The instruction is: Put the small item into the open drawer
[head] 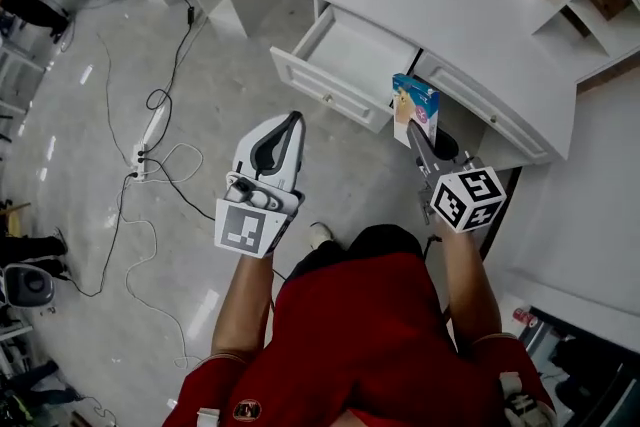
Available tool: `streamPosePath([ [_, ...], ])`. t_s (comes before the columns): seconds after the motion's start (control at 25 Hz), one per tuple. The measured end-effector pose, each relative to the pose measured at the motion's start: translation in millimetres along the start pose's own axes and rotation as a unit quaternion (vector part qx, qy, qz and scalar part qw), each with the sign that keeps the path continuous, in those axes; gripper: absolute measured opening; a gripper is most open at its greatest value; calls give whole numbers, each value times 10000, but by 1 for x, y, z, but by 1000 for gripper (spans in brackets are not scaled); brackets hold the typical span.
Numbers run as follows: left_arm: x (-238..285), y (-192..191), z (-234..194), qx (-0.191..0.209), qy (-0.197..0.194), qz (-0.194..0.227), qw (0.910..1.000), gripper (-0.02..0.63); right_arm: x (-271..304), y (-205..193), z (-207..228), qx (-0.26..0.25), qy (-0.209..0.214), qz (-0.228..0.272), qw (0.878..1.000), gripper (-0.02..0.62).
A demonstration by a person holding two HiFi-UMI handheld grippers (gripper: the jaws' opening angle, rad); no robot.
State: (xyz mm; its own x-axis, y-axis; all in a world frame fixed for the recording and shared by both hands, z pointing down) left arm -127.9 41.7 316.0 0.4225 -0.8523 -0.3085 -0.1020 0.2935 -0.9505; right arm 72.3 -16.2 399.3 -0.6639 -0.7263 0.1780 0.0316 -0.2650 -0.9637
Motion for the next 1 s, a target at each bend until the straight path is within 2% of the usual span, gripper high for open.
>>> streamPosePath([
  [0.24, 21, -22, -34, -139, 36, -114, 9998, 0, 53, -7, 27, -177, -69, -474, 9987, 71],
  [0.56, 85, -57, -87, 12, 136, -394, 9991, 0, 131, -31, 90, -191, -10, -953, 9953, 71],
  [0.76, 140, -84, -109, 40, 169, -523, 9985, 0, 176, -66, 138, -102, 83, -1481, 9889, 71],
  [1.0, 188, -111, -122, 119, 214, -664, 9975, 0, 211, -125, 168, 20, 414, -2335, 9715, 72],
])
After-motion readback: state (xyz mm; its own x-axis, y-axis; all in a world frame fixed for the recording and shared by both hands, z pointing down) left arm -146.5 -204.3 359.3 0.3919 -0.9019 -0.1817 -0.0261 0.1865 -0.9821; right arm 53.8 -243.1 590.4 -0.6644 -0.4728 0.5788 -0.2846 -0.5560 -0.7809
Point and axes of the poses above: the fingertips, and each gripper's own axes: x forward along the fingers, z to its right, y out of its top, the point moved 2 cm from there along -x, backward along the fingers, and after that the axes turned 7 degrees about z, right-handed, at the moved point
